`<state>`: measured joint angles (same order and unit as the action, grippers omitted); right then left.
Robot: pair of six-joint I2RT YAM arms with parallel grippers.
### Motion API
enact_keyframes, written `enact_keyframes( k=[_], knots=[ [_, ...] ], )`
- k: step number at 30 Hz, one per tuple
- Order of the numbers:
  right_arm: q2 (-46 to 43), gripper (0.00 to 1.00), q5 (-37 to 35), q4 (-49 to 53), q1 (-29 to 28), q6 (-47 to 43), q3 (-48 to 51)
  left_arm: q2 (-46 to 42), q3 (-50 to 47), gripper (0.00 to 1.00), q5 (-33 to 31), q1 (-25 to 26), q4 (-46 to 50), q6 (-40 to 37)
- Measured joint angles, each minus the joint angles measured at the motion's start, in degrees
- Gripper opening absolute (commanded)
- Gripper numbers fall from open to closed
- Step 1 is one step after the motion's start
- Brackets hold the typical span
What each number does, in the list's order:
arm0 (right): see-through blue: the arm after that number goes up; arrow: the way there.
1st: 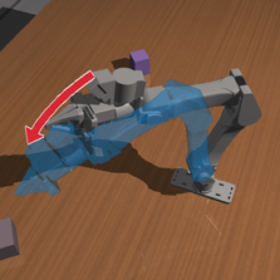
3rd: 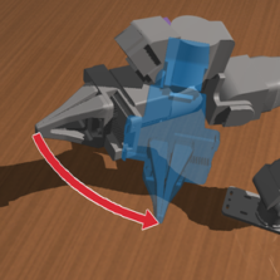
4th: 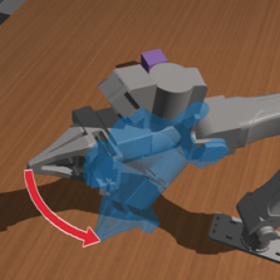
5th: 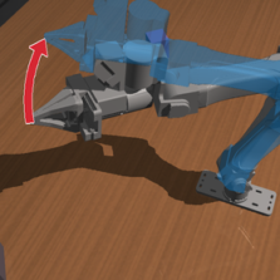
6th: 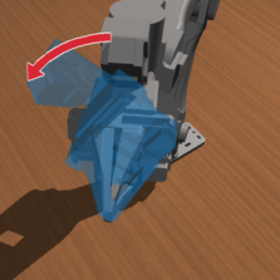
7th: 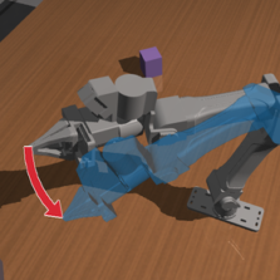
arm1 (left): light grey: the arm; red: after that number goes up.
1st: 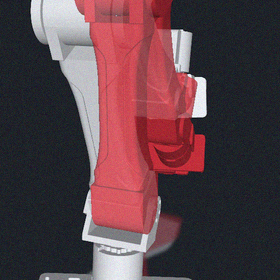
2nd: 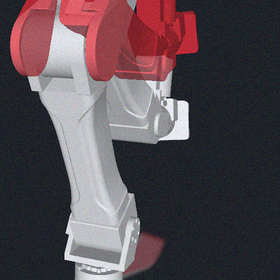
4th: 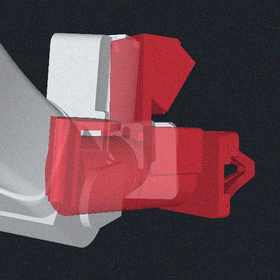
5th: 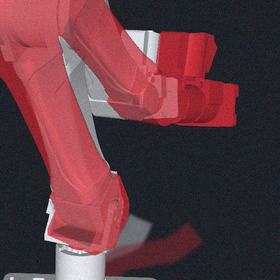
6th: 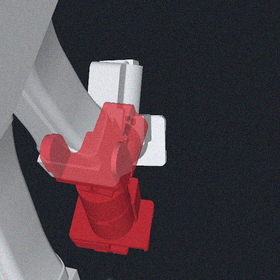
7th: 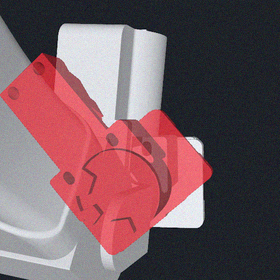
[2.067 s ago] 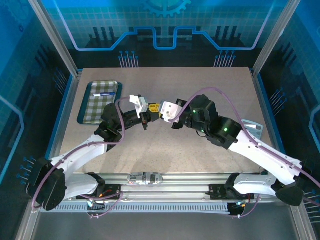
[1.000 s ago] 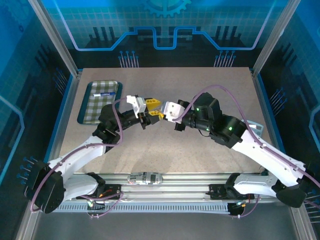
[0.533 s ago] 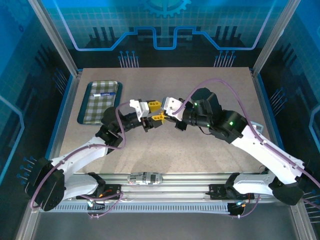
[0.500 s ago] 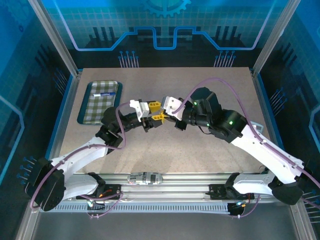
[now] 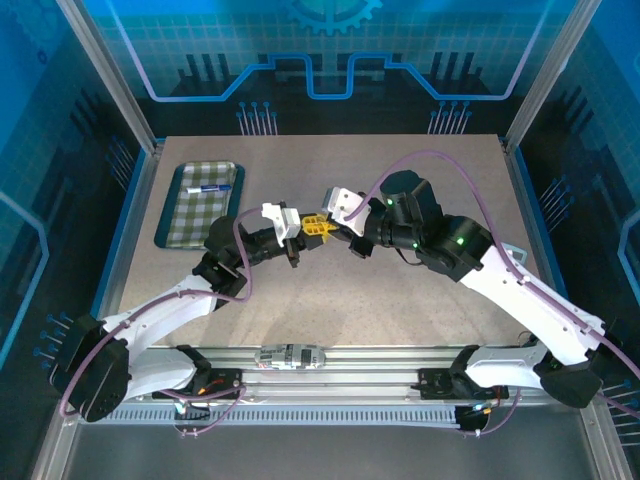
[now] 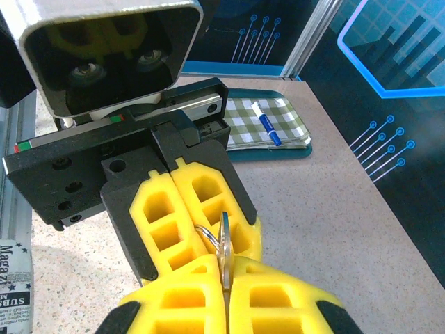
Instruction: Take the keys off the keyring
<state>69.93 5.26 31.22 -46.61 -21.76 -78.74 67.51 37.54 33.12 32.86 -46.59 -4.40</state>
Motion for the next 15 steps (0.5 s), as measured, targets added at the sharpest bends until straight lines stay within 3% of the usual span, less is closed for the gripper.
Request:
enact_keyframes(
  k=[15],
  knots=[
    [-4.9,0.0,1.7,-12.5,1.2,2.6,9.7,0.0,-0.3,0.0,-0.8,0.4,-0.8,0.6]
  ],
)
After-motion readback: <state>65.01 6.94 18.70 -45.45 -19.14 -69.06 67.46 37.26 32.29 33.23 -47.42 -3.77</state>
